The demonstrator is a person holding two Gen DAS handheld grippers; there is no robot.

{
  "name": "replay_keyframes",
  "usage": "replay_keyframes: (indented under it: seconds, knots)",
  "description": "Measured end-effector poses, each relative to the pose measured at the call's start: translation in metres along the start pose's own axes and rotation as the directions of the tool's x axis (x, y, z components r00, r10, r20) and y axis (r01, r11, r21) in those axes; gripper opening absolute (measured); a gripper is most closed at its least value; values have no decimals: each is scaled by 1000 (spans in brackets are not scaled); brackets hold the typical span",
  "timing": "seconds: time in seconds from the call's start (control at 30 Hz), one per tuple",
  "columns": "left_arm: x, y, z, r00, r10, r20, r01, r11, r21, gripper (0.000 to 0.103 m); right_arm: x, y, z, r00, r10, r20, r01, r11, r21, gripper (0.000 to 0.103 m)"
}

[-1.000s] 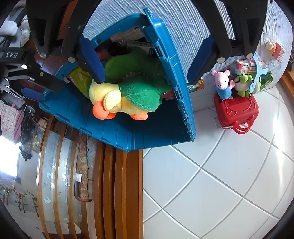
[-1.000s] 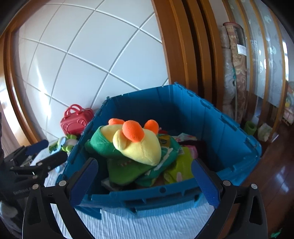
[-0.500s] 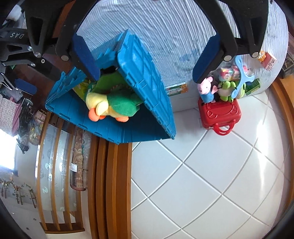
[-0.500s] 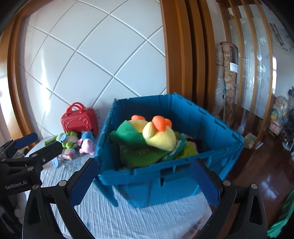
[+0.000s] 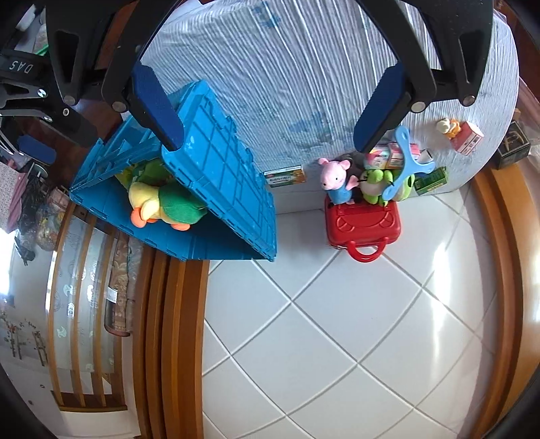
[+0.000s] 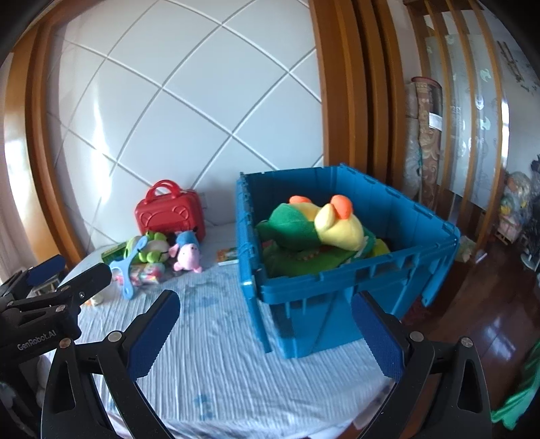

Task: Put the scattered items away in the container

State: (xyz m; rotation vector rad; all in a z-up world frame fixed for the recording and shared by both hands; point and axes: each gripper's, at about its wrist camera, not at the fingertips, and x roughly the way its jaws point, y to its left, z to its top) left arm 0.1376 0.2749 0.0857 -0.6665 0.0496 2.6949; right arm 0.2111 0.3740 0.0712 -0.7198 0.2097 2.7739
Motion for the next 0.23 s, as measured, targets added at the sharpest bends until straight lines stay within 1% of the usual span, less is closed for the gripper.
replay_keyframes:
  seconds: [0.1, 0.23]
  knots:
    - [-4, 11, -3, 1000, -5, -2, 5, 1000, -6, 102, -3, 14, -2, 1000, -10, 5, 10, 1000, -11, 103]
    - [-8, 22, -7, 1000, -10, 4, 10, 1000, -11, 102, -6, 22, -4, 999, -31, 18, 31, 999, -7, 103]
